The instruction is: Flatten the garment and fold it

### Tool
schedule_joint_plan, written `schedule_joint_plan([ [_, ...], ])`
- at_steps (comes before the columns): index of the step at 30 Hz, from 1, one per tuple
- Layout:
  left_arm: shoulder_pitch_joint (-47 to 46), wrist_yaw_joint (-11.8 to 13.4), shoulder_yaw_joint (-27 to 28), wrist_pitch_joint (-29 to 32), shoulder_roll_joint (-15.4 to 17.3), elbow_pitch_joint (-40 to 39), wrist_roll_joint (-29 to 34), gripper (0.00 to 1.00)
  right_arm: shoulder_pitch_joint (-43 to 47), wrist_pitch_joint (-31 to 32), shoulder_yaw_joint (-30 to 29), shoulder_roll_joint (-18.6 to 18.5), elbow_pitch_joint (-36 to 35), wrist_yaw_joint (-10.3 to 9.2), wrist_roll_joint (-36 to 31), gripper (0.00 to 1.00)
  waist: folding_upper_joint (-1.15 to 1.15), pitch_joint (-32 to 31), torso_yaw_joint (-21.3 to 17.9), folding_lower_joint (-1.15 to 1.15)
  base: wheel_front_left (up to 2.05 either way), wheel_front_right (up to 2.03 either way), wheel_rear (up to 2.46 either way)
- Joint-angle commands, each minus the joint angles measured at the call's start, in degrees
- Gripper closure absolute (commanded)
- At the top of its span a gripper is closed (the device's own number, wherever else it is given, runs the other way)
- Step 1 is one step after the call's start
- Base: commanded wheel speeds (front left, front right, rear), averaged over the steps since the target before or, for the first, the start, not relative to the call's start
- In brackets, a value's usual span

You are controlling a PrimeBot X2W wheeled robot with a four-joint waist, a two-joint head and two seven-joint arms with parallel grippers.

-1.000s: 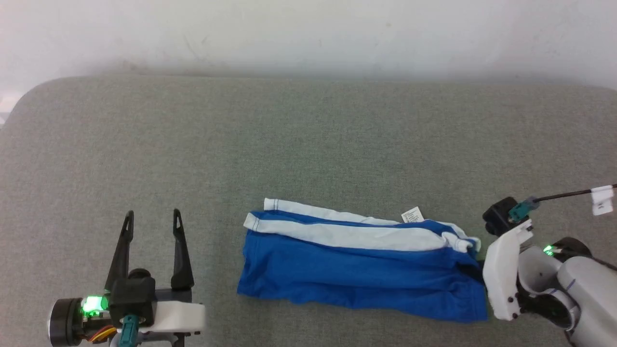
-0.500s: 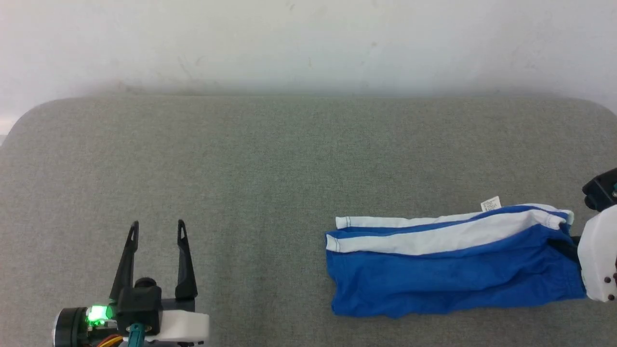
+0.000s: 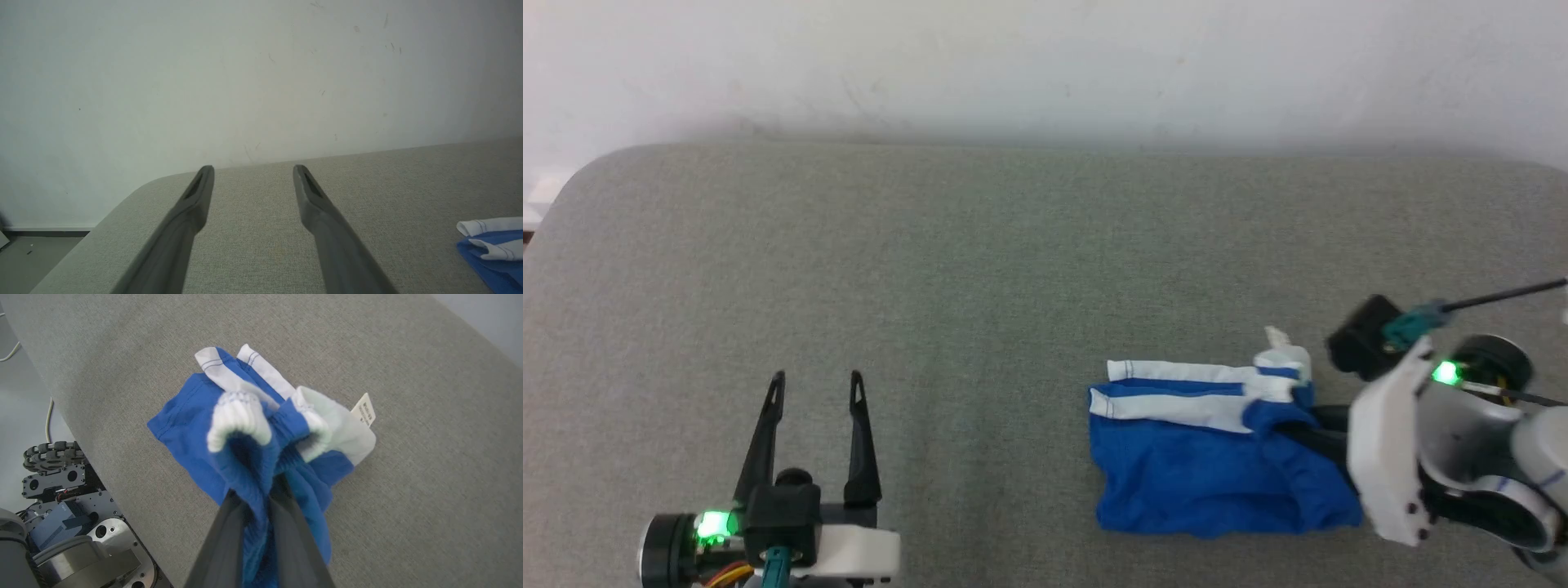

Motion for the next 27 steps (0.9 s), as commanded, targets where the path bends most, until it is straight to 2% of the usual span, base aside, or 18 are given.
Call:
schedule_joint_plan([
  [1, -1.3, -0.46, -0.19, -0.27, -0.28, -0.34, 0.56, 0.0, -1.6, 0.32, 0.88, 1.06, -0.31, -0.05, -0.94, 1.0, 0.0, 0.92, 0.91, 0.0, 0.0, 0.0, 0.0],
  [5, -2.88, -0.52, -0.9, -0.27, -0.85, -0.51, 0.71, 0.0, -6.04, 0.31, 5.23, 5.53, 2.42, -0.05, -3.68, 1.0, 0.0, 2.34, 2.33, 0.0, 0.0, 0.0, 0.0],
  [8, -3.87, -0.51, -1.37, -0.27, -1.21, -0.77, 0.75, 0.0, -8.55, -0.03, 8.09, 9.18, 7.32, -0.05, -4.54, 1.0, 0.0, 3.46, 3.26, 0.0, 0.0, 0.0, 0.0],
  [11, -4.7, -0.53, -1.75, -0.27, -1.52, -0.75, 0.69, 0.0, -10.53, -0.48, 11.86, 11.33, 13.34, -0.05, -6.6, 1.0, 0.0, 4.52, 4.18, 0.0, 0.0, 0.0, 0.0],
  [14, -5.52, -0.47, -1.89, -0.27, -1.96, -0.5, 0.47, 0.0, -11.47, -2.23, 15.13, 12.65, 19.89, -0.05, -8.51, 1.0, 0.0, 5.62, 5.04, 0.0, 0.0, 0.0, 0.0],
  [17, -5.97, -0.29, -1.82, -0.27, -2.38, -0.27, 0.31, 0.0, -10.69, -4.34, 17.35, 14.31, 24.71, -0.05, -7.1, 1.0, 0.0, 6.11, 5.35, 0.0, 0.0, 0.0, 0.0],
  [23, -5.48, -0.08, -0.9, -0.27, -2.37, 0.52, 0.01, 0.0, -12.36, -9.59, 21.87, 14.71, 26.51, -0.05, -5.95, 0.98, 0.0, 5.12, 3.52, 0.0, 0.0, 0.0, 0.0],
  [24, -5.35, -0.16, -0.75, -0.27, -2.27, 0.64, -0.02, 0.0, -13.0, -10.83, 22.42, 14.44, 25.87, -0.05, -6.03, 0.66, 0.0, 4.7, 3.06, 0.0, 0.0, 0.0, 0.0],
  [25, -5.2, -0.27, -0.64, -0.27, -2.16, 0.76, -0.03, 0.0, -13.6, -12.27, 22.74, 14.13, 25.07, -0.05, -6.1, 0.0, 0.0, 4.23, 2.6, 0.0, 0.0, 0.0, 0.0],
  [27, -4.83, -0.52, -0.41, -0.27, -1.92, 1.18, -0.09, 0.0, -14.66, -15.87, 22.48, 13.53, 22.86, -0.05, -5.98, 0.0, 0.0, 3.19, 1.62, 0.0, 0.0, 0.0, 0.0],
])
